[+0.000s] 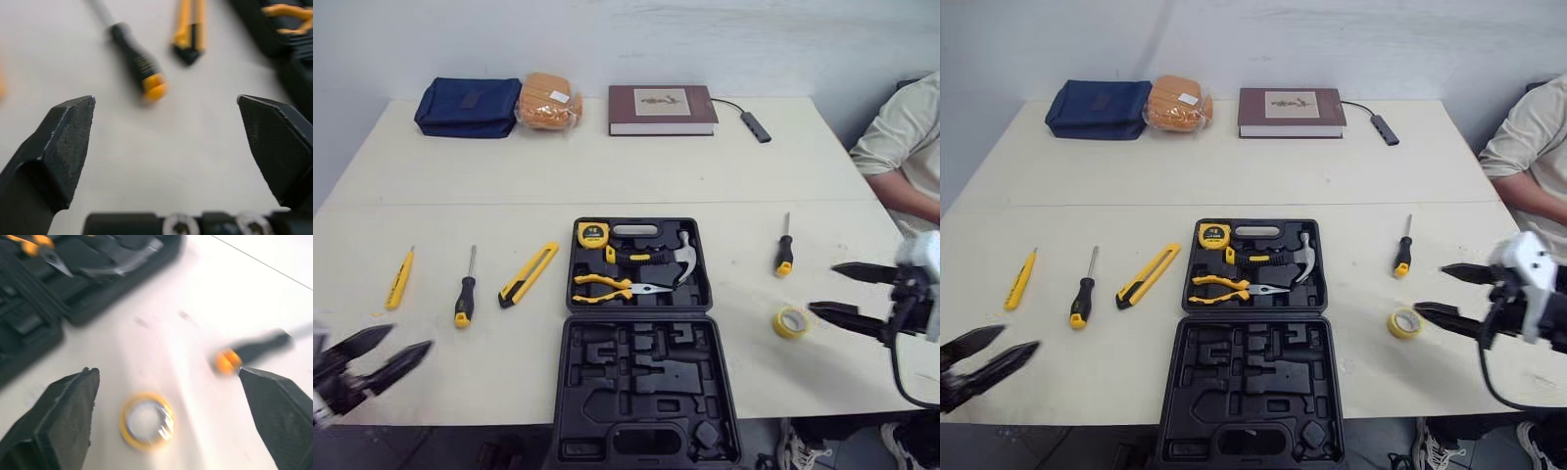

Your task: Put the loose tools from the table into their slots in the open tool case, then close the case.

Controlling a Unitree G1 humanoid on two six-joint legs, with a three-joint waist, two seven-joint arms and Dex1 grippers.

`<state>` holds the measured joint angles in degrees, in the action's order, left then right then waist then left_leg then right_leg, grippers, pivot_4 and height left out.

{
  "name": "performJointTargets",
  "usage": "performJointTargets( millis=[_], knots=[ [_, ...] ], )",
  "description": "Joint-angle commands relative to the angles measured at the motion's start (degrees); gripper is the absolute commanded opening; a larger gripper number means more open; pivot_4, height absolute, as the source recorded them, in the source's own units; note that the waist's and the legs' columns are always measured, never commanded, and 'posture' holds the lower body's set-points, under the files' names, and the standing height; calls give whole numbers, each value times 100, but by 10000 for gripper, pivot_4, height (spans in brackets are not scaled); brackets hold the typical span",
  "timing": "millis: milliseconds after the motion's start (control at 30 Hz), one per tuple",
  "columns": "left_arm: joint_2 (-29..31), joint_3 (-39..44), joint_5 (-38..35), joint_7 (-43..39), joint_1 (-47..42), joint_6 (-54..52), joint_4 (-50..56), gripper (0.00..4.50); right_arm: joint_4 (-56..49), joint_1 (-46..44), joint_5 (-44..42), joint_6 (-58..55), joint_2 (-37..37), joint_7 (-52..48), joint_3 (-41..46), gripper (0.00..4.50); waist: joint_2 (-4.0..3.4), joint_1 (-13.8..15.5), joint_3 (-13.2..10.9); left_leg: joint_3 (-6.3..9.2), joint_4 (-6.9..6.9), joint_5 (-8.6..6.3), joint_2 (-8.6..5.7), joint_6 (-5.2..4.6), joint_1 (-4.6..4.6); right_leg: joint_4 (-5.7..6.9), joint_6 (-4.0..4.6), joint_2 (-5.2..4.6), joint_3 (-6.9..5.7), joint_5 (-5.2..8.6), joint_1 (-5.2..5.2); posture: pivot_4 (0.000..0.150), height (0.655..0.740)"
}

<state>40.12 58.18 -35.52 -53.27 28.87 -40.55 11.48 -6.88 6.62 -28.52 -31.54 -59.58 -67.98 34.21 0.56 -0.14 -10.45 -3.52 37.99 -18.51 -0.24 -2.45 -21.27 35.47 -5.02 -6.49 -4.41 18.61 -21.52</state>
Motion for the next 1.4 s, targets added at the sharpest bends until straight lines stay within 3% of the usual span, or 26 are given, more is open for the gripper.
performJointTargets(
  millis=[33,200,400,467,600,700,800,1033,1367,1400],
  knots=[
    [316,469,337,-87,268,628,-834,45000,659,98,277,464,-183,-23,471,44414,0,-5,0,0,0,-6,1,6,1,0,2,0,0,1,-1,1500,7400],
    [546,600,358,175,118,820,-1431,45000,1278,254,577,895,-293,-40,669,44414,-19,6,8,-2,-5,-30,1,29,0,-2,29,-4,7,16,-6,1500,7400],
    [315,17,237,590,-5,400,-437,45000,1042,104,492,857,-258,-1,436,44414,-39,-16,13,-3,-9,-32,1,32,0,-3,25,-4,11,13,-6,1500,7400],
    [203,-322,210,1015,-154,43,150,45000,746,-81,304,657,-216,25,307,44414,-46,-24,12,-6,-9,-31,2,33,3,-1,14,-4,14,8,-6,1500,7400],
    [-196,-724,-566,2307,-807,-1481,1517,45000,-433,-647,-744,-365,-89,161,44,44414,-54,-45,7,-4,-16,-26,4,40,3,5,8,-4,12,5,-8,1500,7400],
    [-387,-961,-592,3364,-1491,-2443,1939,45000,-1191,-875,-1445,-976,-155,129,-209,44414,-52,0,6,3,-16,-10,4,55,2,7,4,-2,4,2,-7,1500,7400],
    [-485,-1183,-834,3877,-2131,-3267,2245,45000,-1491,-1360,-1927,-1338,-213,188,-529,44414,-49,13,4,3,-15,15,3,55,2,10,1,0,1,1,-5,1500,7400],
    [-612,-2208,-166,4770,-2906,-3875,2184,45000,-2083,-3208,-2616,-1531,345,323,-2039,44414,-35,-2,-4,2,-13,10,1,76,0,6,-5,6,0,-2,-8,1500,7400],
    [-830,-2851,372,4961,-3330,-4060,1721,45000,-1909,-4470,-2512,-1291,1320,413,-3055,44414,-26,23,-4,3,-10,15,0,70,-4,7,-6,7,-1,-3,-9,1500,7400],
    [-880,-2853,402,4977,-3343,-4128,1684,42441,-1852,-4554,-2424,-1214,1436,459,-3123,44945,-27,17,-4,3,-10,15,1,70,-3,8,-6,7,-1,-3,-9,1500,7400]
  ],
)
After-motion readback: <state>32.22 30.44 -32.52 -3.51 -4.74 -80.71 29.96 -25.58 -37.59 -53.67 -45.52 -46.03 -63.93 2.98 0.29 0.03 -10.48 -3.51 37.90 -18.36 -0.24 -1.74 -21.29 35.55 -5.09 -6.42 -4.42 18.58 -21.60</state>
